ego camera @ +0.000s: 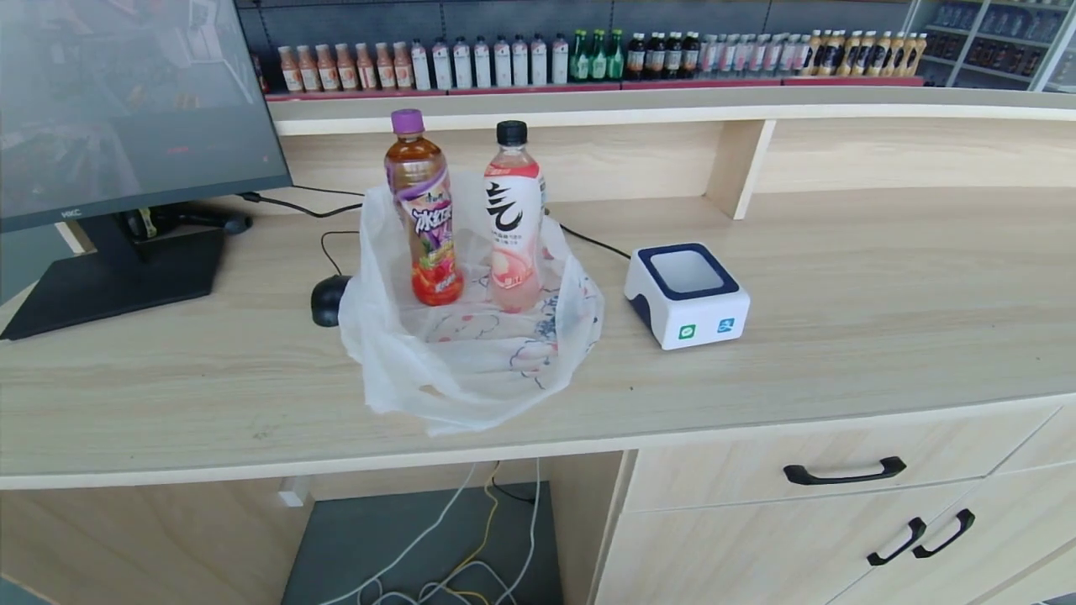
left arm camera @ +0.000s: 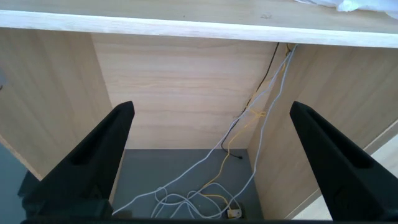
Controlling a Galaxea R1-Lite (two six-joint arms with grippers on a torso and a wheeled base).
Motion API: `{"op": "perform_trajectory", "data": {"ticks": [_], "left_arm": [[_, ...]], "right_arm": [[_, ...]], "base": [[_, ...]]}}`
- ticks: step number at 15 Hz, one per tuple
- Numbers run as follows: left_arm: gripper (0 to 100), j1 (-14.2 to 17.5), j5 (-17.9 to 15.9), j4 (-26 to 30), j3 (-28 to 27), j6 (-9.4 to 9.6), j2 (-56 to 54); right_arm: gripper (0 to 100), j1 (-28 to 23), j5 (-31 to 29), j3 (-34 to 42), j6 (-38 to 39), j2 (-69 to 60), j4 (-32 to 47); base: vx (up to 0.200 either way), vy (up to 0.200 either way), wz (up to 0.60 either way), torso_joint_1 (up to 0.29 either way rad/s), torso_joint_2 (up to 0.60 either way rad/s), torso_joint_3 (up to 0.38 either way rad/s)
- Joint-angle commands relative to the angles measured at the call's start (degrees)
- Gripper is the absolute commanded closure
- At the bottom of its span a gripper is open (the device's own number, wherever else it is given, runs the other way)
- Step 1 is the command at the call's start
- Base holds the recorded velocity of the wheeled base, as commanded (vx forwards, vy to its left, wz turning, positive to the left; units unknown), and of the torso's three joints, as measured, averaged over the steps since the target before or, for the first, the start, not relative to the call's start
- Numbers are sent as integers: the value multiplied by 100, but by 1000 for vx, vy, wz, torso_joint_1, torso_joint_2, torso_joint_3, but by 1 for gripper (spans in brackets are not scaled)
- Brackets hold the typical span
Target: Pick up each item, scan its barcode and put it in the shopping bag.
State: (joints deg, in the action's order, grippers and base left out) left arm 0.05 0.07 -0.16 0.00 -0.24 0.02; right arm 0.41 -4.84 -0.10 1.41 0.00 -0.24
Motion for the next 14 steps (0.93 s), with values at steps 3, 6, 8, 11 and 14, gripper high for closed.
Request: {"op": "perform_trajectory", "data": {"ticks": [3,6,8,11,14], "left_arm": [[0,4,1,-2,0,-2,-2],[0,4,1,-2,0,-2,-2],[0,4,1,-2,0,7,-2],[0,4,1,-2,0,7,-2],[0,4,1,-2,0,16,-2]], "right_arm": [[0,2,1,1,-1,0,-2],[0,2,1,1,-1,0,-2],[0,2,1,1,-1,0,-2],[0,2,1,1,-1,0,-2],[0,2,1,1,-1,0,-2]], "base": [[0,-200,0,4,2,2],[0,-200,0,7,-5,2],[0,-200,0,5,0,2],[0,-200,0,4,2,5],[0,-67,0,2,1,1]]}}
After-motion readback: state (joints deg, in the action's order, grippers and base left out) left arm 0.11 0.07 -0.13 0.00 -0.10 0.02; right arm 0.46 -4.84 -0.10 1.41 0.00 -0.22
